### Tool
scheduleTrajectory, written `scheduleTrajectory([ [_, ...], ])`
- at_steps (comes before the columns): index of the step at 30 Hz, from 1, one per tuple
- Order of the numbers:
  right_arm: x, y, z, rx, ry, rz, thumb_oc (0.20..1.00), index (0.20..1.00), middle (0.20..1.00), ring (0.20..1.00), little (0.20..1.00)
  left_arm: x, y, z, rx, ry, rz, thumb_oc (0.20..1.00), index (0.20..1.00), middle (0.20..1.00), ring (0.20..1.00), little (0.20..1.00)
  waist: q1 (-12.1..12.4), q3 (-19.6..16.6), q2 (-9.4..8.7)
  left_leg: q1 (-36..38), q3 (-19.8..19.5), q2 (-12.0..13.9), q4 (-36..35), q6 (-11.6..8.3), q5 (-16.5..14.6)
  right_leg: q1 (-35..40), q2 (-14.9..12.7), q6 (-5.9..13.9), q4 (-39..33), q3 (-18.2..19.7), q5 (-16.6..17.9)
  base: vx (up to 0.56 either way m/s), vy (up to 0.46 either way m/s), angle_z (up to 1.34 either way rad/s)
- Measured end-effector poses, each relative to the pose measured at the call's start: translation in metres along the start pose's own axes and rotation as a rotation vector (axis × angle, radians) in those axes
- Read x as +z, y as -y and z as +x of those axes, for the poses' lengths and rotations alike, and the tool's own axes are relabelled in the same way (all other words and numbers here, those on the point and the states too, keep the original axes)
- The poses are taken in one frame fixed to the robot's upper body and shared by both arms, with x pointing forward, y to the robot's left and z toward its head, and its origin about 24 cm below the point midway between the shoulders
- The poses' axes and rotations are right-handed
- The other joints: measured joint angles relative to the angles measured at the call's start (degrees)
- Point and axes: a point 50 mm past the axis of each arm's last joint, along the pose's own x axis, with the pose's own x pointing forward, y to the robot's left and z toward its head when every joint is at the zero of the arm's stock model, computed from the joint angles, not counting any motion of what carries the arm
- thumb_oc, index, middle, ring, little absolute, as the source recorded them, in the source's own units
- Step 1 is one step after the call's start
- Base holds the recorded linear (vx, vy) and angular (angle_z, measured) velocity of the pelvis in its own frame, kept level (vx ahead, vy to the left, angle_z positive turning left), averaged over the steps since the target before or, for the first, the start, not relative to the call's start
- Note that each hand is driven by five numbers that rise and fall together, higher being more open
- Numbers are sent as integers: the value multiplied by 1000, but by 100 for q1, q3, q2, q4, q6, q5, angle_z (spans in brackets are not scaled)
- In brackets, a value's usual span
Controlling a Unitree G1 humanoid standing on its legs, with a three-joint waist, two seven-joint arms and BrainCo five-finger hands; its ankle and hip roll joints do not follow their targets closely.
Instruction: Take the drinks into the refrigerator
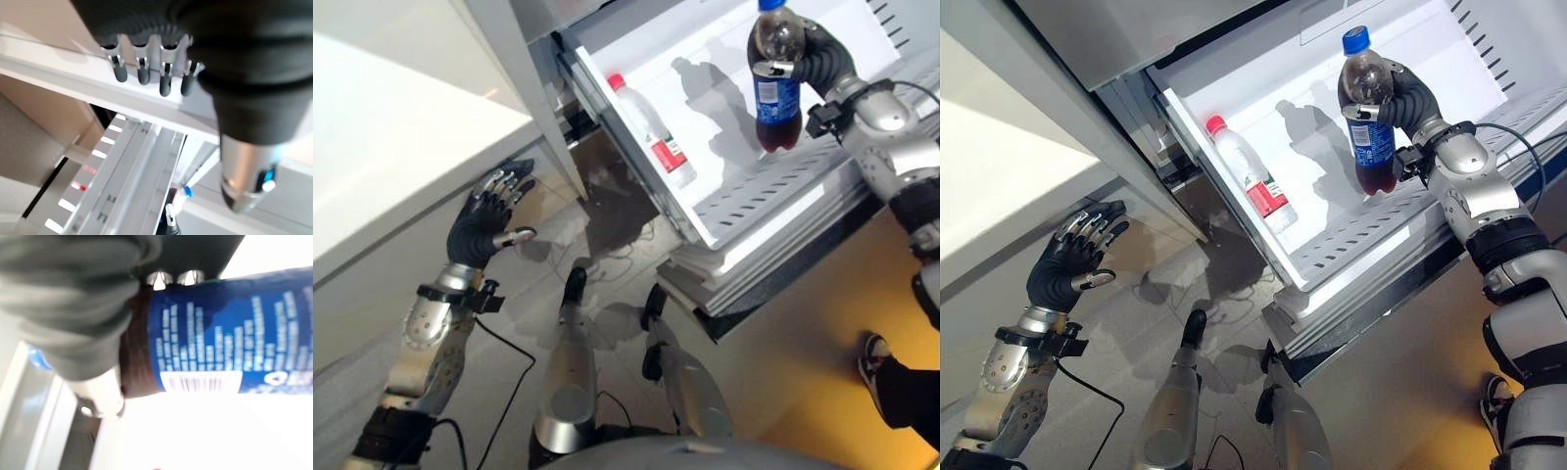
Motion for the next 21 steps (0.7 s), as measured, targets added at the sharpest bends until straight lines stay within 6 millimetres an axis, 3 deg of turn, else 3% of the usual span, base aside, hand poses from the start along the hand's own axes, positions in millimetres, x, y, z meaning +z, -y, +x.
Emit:
scheduleTrajectory([
  [11,13,-17,14,66,14,-62,200,200,200,200,200,-2,4,3,4,3,-13,1000,1000,1000,1000,1000,-11,3,-18,-236,-22,33,37,-33,16,-211,39,-29,0,-7,47,3,-8,0],
  [21,15,-48,28,128,35,-65,200,200,200,200,200,-1,5,6,13,16,-15,1000,1000,1000,1000,1000,-6,-16,-77,-375,-140,89,55,-85,48,-288,100,-56,-1,-147,70,8,-12,4],
])
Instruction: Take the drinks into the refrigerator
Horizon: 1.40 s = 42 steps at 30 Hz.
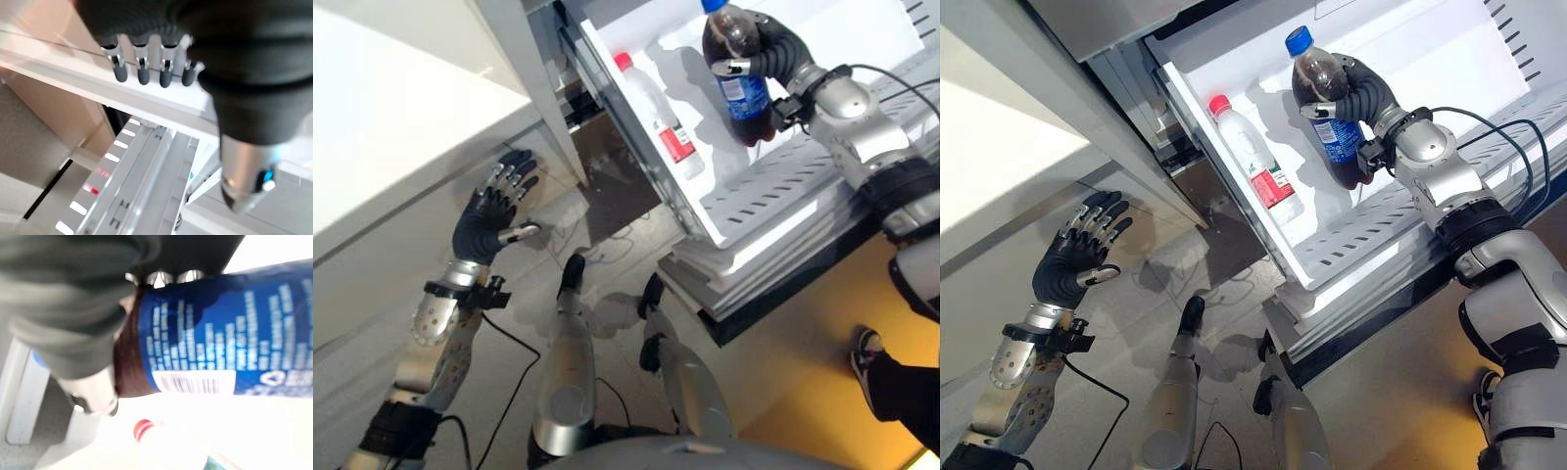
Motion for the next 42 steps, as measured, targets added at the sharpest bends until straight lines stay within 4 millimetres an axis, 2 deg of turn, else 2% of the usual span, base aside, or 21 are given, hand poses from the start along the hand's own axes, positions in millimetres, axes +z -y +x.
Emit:
scheduleTrajectory([
  [10,-5,-23,17,7,-36,-48,200,200,200,200,200,0,-1,0,33,3,1,1000,1000,1000,1000,1000,-1,-133,-192,-224,-9,17,52,-35,25,-207,19,-58,0,-10,43,0,0,0],
  [22,-7,-29,26,-8,-89,-158,200,200,200,200,200,0,-3,-1,58,-1,11,1000,1000,1000,1000,1000,4,-205,-294,-452,-13,29,163,-51,32,-383,41,-90,-1,-13,108,0,0,0],
  [39,-5,-29,28,-12,-89,-178,200,200,200,200,200,0,-3,-1,59,-4,15,1000,1000,1000,1000,1000,-12,-245,-349,-542,-12,43,183,-66,42,-467,55,-103,-1,-14,130,0,0,0],
  [40,-5,-29,28,-12,-89,-178,545,545,545,545,545,0,-4,-1,59,-4,16,1000,1000,1000,1000,1000,-12,-245,-349,-541,-12,43,183,-66,43,-468,56,-103,-1,-14,130,0,0,0],
  [41,-5,-29,28,-12,-89,-178,1000,1000,1000,1000,1000,0,-3,-1,59,-4,16,1000,1000,1000,1000,1000,-12,-245,-349,-541,-12,43,183,-67,43,-468,56,-103,-1,-14,130,0,0,0],
  [42,-5,-29,28,-12,-89,-178,1000,1000,1000,1000,1000,0,-4,-1,59,-4,16,1000,1000,1000,1000,1000,-11,-245,-349,-541,-12,44,183,-68,43,-467,57,-103,-1,-14,131,0,0,0],
])
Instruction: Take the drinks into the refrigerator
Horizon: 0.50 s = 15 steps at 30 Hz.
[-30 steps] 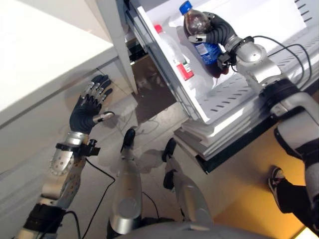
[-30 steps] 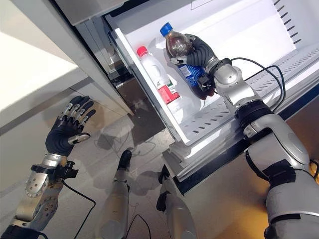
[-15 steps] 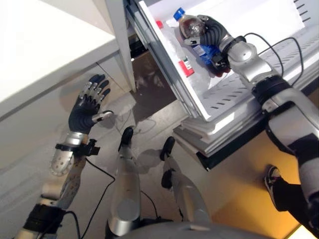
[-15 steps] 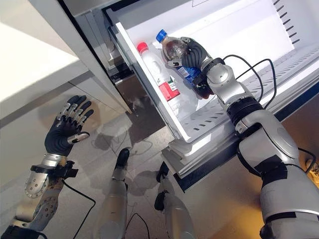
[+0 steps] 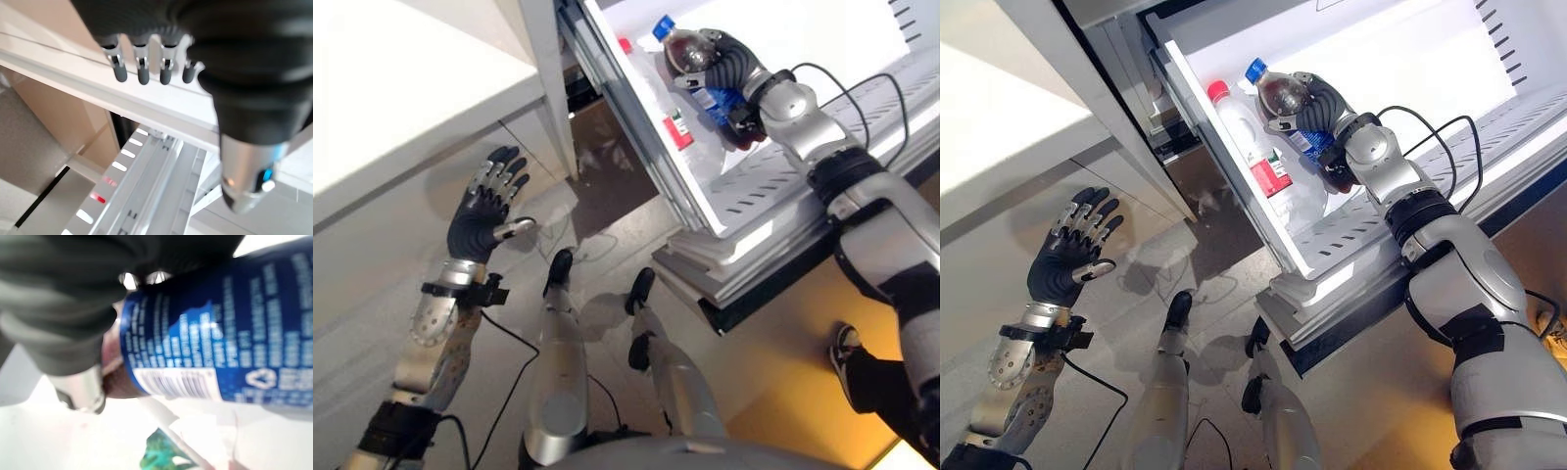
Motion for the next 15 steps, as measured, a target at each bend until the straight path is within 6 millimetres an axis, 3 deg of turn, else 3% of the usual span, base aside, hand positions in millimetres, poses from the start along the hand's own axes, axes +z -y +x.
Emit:
scheduleTrajectory([
  [15,7,-2,3,-15,18,7,1000,1000,1000,1000,1000,2,-2,1,-10,-2,16,1000,1000,1000,1000,1000,5,1,1,18,3,30,7,-28,18,13,31,-33,1,2,24,0,0,0],
])
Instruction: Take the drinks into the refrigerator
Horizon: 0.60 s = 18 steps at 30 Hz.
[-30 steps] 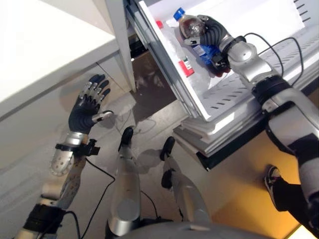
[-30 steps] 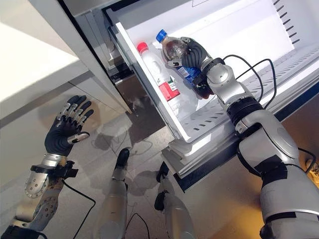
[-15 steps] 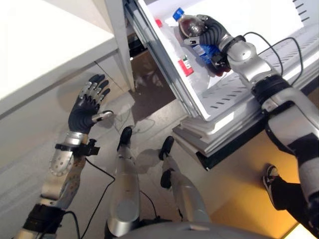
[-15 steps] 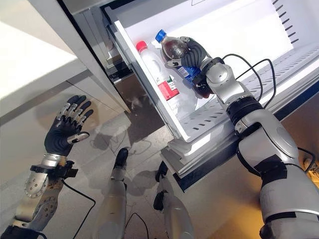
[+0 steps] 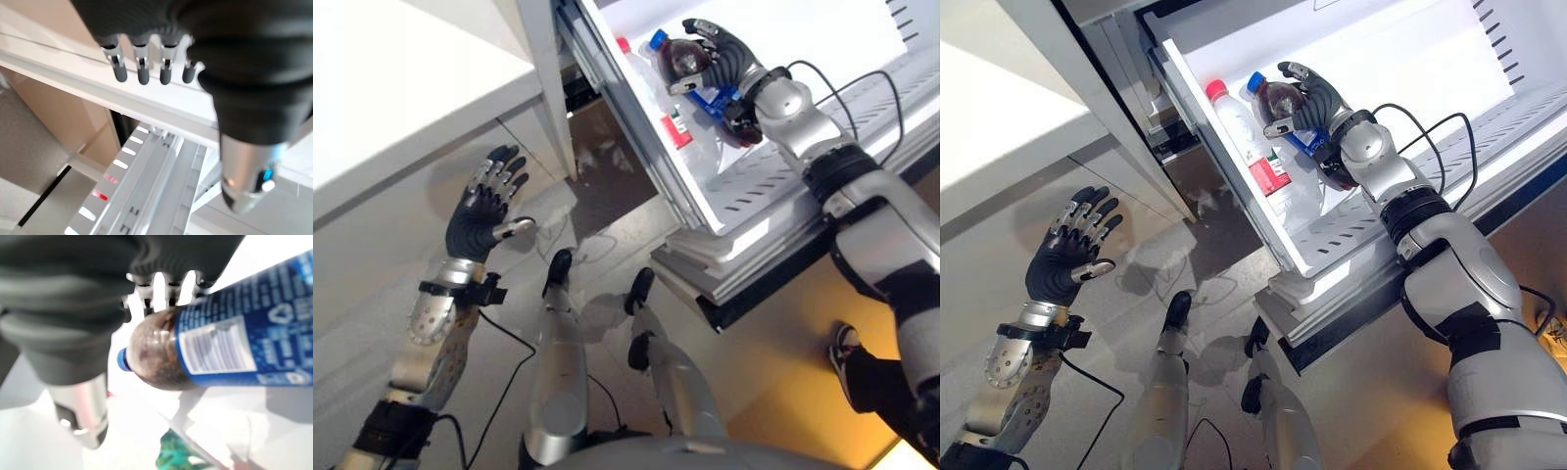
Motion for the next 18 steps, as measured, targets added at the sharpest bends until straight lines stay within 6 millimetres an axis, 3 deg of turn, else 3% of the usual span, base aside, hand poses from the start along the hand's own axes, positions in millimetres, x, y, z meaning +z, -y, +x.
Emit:
scheduleTrajectory([
  [8,9,-7,1,26,43,4,1000,1000,1000,1000,1000,1,0,1,-3,2,4,1000,1000,1000,1000,1000,12,26,36,66,-2,1,33,-2,2,81,2,-7,0,-1,6,0,0,0],
  [11,21,-12,-8,68,134,44,1000,1000,1000,1000,1000,3,-1,3,-11,12,12,1000,1000,1000,1000,1000,42,81,114,265,-5,1,19,-2,2,283,0,-2,1,-13,1,0,0,0],
  [13,26,-9,-15,73,190,91,1000,1000,1000,1000,1000,5,-2,5,-14,21,18,1000,1000,1000,1000,1000,52,103,144,401,-7,-4,16,-2,2,410,-3,-2,1,-11,2,0,0,0],
  [18,28,27,-65,16,344,161,1000,1000,1000,1000,1000,10,-8,4,3,30,46,1000,1000,1000,1000,1000,108,147,208,845,2,-12,-24,0,1,838,-8,4,0,-8,-6,5,6,0],
])
